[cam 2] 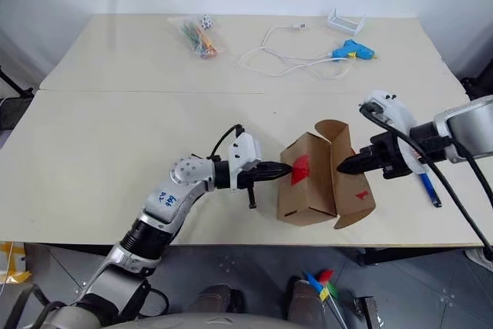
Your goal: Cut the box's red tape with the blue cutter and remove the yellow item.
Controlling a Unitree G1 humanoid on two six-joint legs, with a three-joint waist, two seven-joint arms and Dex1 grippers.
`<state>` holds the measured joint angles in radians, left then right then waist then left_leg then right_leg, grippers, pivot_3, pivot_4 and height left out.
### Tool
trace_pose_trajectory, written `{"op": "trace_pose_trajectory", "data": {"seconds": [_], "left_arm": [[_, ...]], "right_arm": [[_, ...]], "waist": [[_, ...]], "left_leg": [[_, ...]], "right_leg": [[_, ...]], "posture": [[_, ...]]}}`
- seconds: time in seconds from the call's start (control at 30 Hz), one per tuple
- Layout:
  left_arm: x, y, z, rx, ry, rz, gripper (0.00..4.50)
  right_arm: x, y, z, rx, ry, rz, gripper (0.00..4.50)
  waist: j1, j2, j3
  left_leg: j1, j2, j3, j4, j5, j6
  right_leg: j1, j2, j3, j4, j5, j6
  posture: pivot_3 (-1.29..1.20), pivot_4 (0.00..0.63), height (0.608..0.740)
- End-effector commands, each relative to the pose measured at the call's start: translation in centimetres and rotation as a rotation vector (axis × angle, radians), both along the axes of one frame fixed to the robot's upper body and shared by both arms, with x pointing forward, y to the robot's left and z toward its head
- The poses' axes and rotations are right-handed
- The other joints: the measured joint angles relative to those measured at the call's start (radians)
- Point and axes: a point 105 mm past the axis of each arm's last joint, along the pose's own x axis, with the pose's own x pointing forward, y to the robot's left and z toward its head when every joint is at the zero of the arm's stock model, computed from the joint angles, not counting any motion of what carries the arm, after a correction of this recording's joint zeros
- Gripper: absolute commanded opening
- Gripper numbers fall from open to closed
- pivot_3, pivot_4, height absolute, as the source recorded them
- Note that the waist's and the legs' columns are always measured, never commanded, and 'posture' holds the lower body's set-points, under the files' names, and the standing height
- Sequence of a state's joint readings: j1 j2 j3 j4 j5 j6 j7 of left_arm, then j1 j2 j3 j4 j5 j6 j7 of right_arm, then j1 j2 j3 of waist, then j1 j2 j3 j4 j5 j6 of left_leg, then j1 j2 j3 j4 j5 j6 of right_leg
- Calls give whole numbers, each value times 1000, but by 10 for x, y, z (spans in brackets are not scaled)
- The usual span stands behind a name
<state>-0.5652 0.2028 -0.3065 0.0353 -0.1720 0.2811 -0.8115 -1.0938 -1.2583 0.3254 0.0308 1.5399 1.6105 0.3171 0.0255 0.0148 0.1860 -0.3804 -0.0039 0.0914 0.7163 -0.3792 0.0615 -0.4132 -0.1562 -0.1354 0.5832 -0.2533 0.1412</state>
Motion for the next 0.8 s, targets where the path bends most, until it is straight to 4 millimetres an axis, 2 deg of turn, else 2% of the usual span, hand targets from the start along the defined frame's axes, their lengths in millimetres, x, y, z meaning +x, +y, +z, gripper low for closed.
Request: {"op": "trace_pose_trajectory", "data": {"seconds": [0.03, 0.17, 0.27, 0.43, 0.8], "left_arm": [[-10, -8, -5, -8, 19, -21, 0], [-8, -2, -6, -11, 25, 12, 0], [-5, 3, -4, -16, 27, 33, 0], [-3, 8, -3, -18, 25, 55, 0], [-7, 21, 7, 55, -15, 13, 0]], "right_arm": [[-3, 19, 9, 18, -8, 79, 106], [-2, 21, 8, -21, -18, 75, 106], [-4, 24, 7, -52, -29, 85, 106], [-4, 25, 6, -157, -87, 87, 106], [0, 30, 15, -232, -186, 78, 106]], "waist": [[2, 0, 0], [9, 0, 0], [9, 0, 0], [5, 0, 0], [2, 0, 0]], "left_leg": [[0, 0, 0, 0, 0, 0], [-7, -1, -4, 4, 0, 1], [-8, -3, -4, 4, 0, 2], [-8, -2, -5, 3, 0, 3], [-8, -2, -5, 3, 0, 3]], "right_leg": [[0, 0, 0, 0, 0, 0], [-1, -8, -1, 0, 0, -1], [-1, -8, -5, 0, 1, -1], [-1, -8, -22, 1, 1, -1], [0, -8, -24, 1, 1, -1]], "posture": [[0, 150, 740], [0, 150, 740], [0, 150, 740], [0, 150, 740], [0, 150, 740]]}}
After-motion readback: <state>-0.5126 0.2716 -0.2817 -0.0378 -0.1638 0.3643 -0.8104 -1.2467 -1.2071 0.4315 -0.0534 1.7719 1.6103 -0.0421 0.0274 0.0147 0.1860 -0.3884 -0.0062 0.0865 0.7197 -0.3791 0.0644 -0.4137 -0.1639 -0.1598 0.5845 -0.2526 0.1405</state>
